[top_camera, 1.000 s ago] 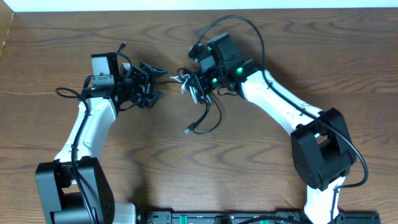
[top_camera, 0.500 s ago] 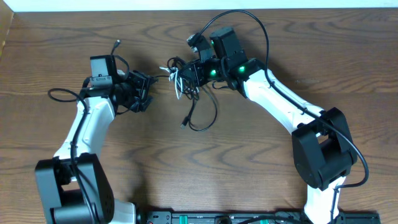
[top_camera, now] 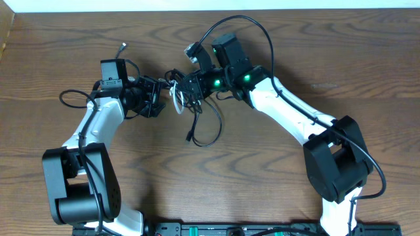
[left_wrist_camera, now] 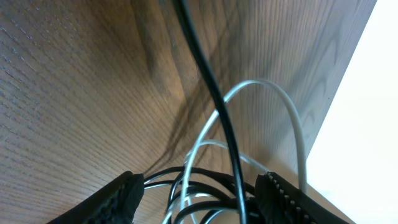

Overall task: Untangle cables
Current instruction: 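Pull the bundle rightward with the right gripper while left holds one black cable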

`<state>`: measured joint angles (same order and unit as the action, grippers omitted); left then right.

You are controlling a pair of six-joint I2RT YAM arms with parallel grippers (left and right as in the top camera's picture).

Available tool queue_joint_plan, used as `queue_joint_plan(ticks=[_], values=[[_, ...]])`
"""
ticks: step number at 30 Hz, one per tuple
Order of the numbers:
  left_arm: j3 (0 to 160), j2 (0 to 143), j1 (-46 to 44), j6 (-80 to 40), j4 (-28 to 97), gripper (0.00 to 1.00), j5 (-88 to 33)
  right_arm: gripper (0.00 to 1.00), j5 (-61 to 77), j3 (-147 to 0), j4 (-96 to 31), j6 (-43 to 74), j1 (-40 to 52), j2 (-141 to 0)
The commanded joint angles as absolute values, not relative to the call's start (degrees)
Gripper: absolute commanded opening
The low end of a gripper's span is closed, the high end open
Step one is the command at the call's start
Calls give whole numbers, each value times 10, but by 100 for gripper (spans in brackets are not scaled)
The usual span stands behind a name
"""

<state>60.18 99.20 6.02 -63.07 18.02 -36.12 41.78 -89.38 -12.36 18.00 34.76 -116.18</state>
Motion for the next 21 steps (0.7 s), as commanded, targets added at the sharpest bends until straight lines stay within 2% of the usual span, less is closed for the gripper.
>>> queue_joint_plan(ticks=[1, 4, 9, 16, 21], values=[[602, 998, 63, -633, 179, 62, -371, 1, 437, -898, -122, 169, 359, -1146], [602, 998, 63, -633, 179, 58, -371, 1, 437, -898, -121, 168, 365, -1146], [602, 998, 63, -633, 180, 45, -371, 1, 437, -898, -122, 169, 365, -1146], [602, 998, 63, -633, 184, 43, -370, 1, 455, -898, -121, 169, 365, -1146], [602, 998, 63, -633, 188, 31, -368, 1, 456, -898, -121, 169, 365, -1146]])
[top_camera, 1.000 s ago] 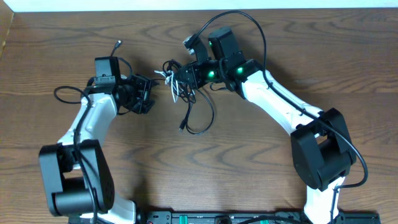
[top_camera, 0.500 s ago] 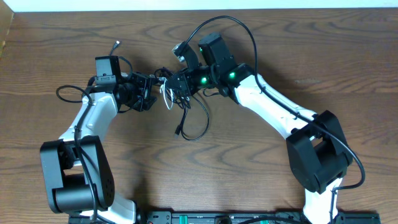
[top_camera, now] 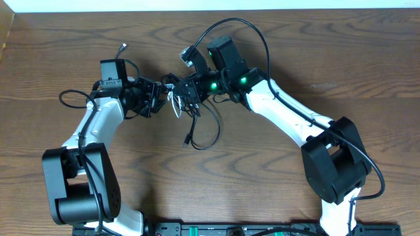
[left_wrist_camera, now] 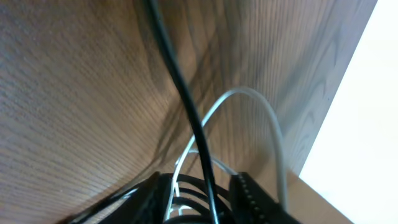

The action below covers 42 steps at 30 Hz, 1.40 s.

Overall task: Untangle cables
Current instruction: 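Pull the bundle rightward with the right gripper while left holds one black cable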

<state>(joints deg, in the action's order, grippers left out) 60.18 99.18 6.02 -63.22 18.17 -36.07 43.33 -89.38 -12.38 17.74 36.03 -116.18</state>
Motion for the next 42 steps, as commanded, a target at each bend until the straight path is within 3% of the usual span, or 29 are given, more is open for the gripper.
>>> queue_joint_plan(ticks=[1, 6, 8, 28, 42], values=[[602, 998, 63, -633, 189, 29, -368, 1, 456, -898, -122, 169, 365, -1146], [602, 998, 63, -626, 193, 19, -346, 1, 450, -898, -125, 169, 362, -1146], [602, 998, 63, -606, 195, 8, -304, 1, 414, -898, -144, 169, 362, -1146], [602, 998, 79, -529, 203, 8, -284, 1, -29, -898, -377, 115, 355, -1147], [602, 998, 182, -510, 241, 8, -284, 1, -57, -899, -392, 114, 291, -1090]])
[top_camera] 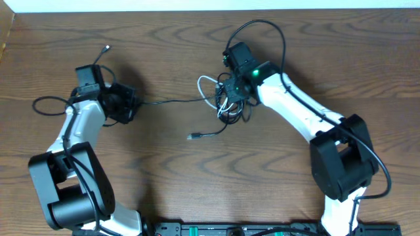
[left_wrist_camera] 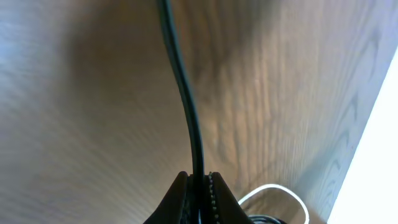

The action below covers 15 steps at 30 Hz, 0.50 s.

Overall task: Untangle cables
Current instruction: 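Pull the bundle rightward with the right gripper while left holds one black cable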

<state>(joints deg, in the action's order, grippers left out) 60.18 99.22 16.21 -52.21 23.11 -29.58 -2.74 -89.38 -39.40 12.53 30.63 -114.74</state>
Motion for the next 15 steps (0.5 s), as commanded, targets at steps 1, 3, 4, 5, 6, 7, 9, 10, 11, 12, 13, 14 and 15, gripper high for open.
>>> queue_joint_plan(ticks=[1, 3, 4, 5, 6, 7, 9, 10, 11, 12, 13, 14, 15], values=[[602, 998, 187, -510, 244, 8, -284, 1, -57, -899, -392, 110, 288, -1079], [602, 998, 195, -510, 251, 8, -284, 1, -57, -899, -392, 101, 279, -1054], [602, 998, 198, -510, 253, 7, -284, 1, -57, -899, -392, 99, 274, -1040], [602, 998, 200, -510, 253, 8, -284, 1, -57, -899, -393, 97, 269, -1029], [602, 998, 201, -510, 255, 8, -284, 1, -57, -899, -395, 95, 263, -1013], [602, 998, 201, -510, 255, 8, -284, 1, -57, -899, -396, 91, 259, -1004], [602, 998, 201, -510, 256, 8, -284, 1, -57, -899, -400, 87, 249, -986], [602, 998, 201, -510, 261, 7, -281, 1, -57, -899, -403, 78, 244, -980], [602, 998, 201, -510, 264, 8, -275, 1, -59, -899, -407, 67, 239, -976], [602, 998, 201, -511, 268, 7, -263, 1, -64, -899, -415, 55, 233, -974], [602, 998, 201, -511, 272, 7, -253, 1, -74, -899, -424, 50, 226, -974], [602, 998, 201, -511, 275, 7, -245, 1, -82, -899, -431, 50, 221, -974], [602, 998, 201, -511, 278, 7, -240, 1, -98, -899, -444, 50, 213, -974]])
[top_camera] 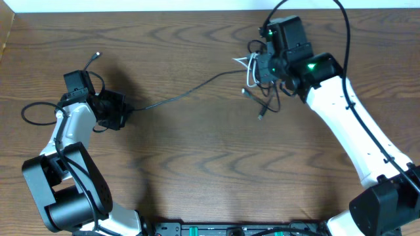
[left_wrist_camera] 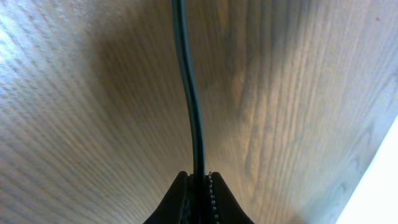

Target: Untangle cables

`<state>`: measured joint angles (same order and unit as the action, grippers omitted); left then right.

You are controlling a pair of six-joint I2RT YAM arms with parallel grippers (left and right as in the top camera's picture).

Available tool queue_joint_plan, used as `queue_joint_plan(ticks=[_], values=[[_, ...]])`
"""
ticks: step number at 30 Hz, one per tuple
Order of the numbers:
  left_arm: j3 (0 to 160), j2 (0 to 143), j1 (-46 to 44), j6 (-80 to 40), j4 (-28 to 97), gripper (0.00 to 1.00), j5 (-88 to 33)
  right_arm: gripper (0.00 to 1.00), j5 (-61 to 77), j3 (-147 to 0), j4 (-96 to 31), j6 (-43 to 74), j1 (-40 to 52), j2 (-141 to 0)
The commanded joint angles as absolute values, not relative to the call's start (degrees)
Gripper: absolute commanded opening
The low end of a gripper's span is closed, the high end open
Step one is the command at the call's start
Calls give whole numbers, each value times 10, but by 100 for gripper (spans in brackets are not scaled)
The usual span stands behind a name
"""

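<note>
A thin black cable [top_camera: 177, 97] stretches across the wooden table from my left gripper [top_camera: 125, 108] to a small bundle of white and black cables [top_camera: 249, 69]. My right gripper [top_camera: 258, 69] is shut on that bundle, and loose black ends [top_camera: 262, 111] dangle below it. In the left wrist view the black cable [left_wrist_camera: 189, 106] runs straight up out of the left gripper [left_wrist_camera: 199, 180], whose jaws are pressed shut on it. The bundle does not show in that view.
The table's far edge [top_camera: 131, 9] runs along the top, with a white strip beyond it. The left arm's own wiring loops out at the far left [top_camera: 29, 111]. The right arm's white link [top_camera: 354, 131] crosses the right side of the table.
My right gripper has moved up and to the right with the bundle. My left gripper has shifted slightly left and down. The black cable between them is longer, and the white loop has left the wrist view.
Both grippers were close together at the tangle in the table's middle, the left one open around cables. Then the left jaws had narrowed on the black cable. Later they were shut on it and the arms apart; now they are farther apart, with the black cable drawn out.
</note>
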<state>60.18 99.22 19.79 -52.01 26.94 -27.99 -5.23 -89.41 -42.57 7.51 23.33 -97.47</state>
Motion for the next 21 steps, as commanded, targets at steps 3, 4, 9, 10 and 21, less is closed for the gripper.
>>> queue_joint_plan(ticks=[3, 4, 9, 10, 21], values=[[602, 998, 203, -511, 281, 8, -233, 1, -137, -899, -477, 50, 183, -974], [602, 998, 204, -511, 281, 8, -233, 1, -142, -899, -481, 50, 178, -975], [602, 998, 209, -511, 283, 8, -232, 1, -149, -899, -508, 50, 133, -974], [602, 998, 210, -511, 283, 8, -232, 1, -149, -899, -513, 50, 123, -974], [602, 998, 221, -513, 298, 7, -178, 1, -164, -899, -536, 53, 53, -974]])
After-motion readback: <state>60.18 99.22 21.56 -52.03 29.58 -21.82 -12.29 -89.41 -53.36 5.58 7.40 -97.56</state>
